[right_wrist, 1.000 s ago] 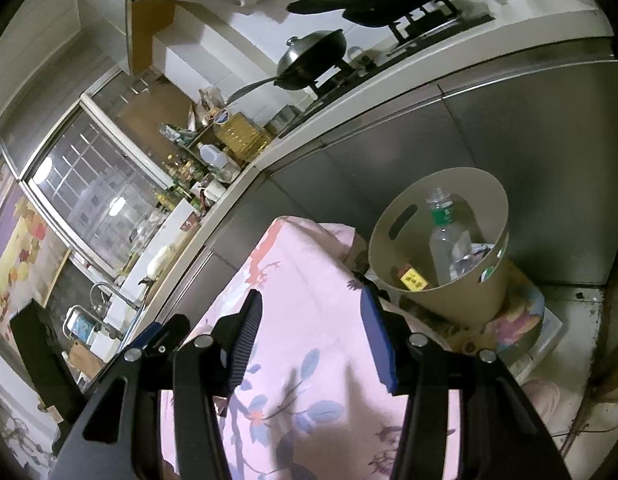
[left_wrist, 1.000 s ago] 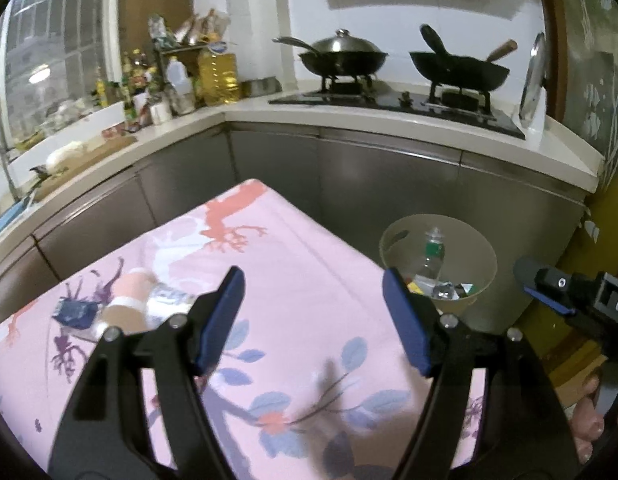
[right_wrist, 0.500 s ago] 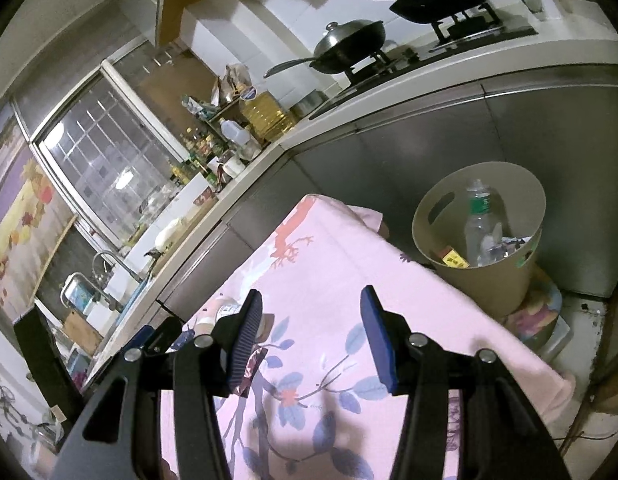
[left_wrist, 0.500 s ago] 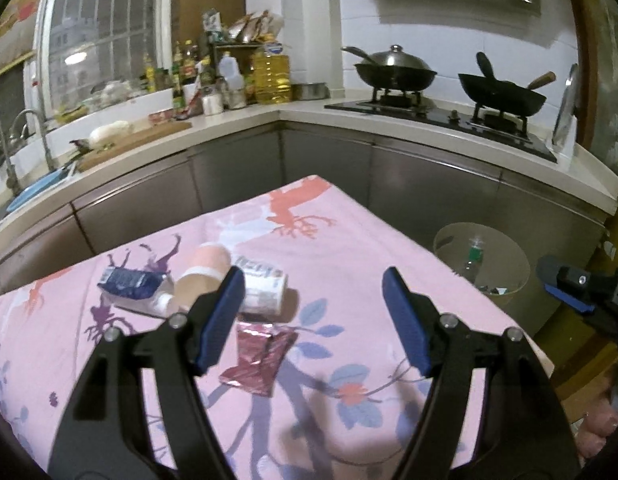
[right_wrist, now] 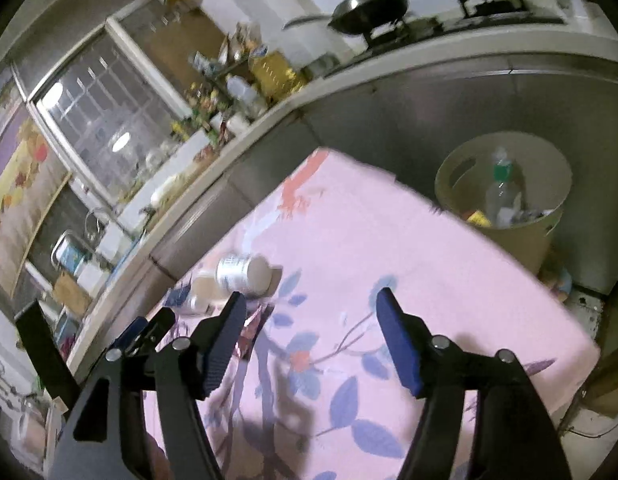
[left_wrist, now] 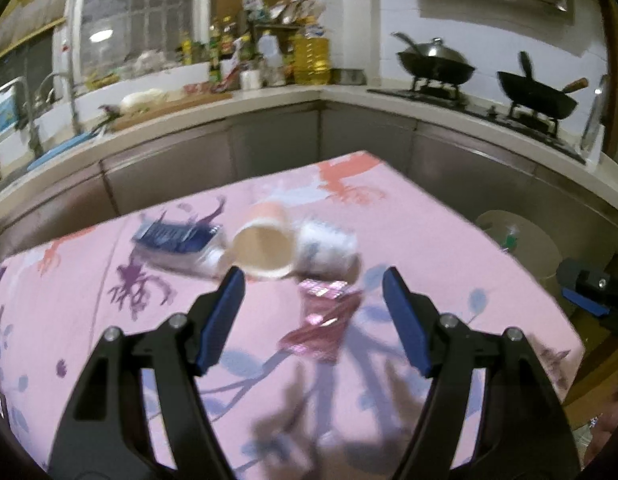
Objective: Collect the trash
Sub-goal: 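Move both open tools back over the trash on the table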
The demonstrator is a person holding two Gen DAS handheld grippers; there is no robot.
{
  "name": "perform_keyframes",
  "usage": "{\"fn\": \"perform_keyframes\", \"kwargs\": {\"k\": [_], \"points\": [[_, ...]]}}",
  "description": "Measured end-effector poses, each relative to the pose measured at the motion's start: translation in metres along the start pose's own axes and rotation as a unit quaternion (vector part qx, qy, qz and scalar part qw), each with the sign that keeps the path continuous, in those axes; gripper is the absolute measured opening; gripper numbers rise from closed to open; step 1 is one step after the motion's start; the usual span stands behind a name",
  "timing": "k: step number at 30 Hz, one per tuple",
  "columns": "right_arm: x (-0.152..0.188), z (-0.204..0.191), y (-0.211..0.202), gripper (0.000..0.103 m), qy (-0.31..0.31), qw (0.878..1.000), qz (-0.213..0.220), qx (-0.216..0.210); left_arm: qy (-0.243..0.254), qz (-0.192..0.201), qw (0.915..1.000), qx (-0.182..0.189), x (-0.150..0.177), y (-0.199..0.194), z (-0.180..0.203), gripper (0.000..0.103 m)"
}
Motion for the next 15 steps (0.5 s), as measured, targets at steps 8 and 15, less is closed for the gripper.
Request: {"fn": "perform_keyframes", "kwargs": {"k": [8,15], "points": [[0.051,-0.038,0.032,0.065,-0.038,0.995,-0.082,-0.031,-0.033,-0.034,0.9926,-0.112,0.046,-0.006,-0.103,0.069],[0.097,-0.078,0.050,0.065,-0.085,0.985,-0.140,-0.058,-0.057,-0.053,0.9785,-0.191,0.074,-0.017,-0.171,0.069]]}}
Point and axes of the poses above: each gripper's, at about its wrist camera, not at the fingertips, and y roughly the way its jaws point, z to its right, x to its underside, the point moved 3 cm from there along y, roughly the way its jaws point, and after that the axes turned 13 degrees about z, right-handed, at the moved point
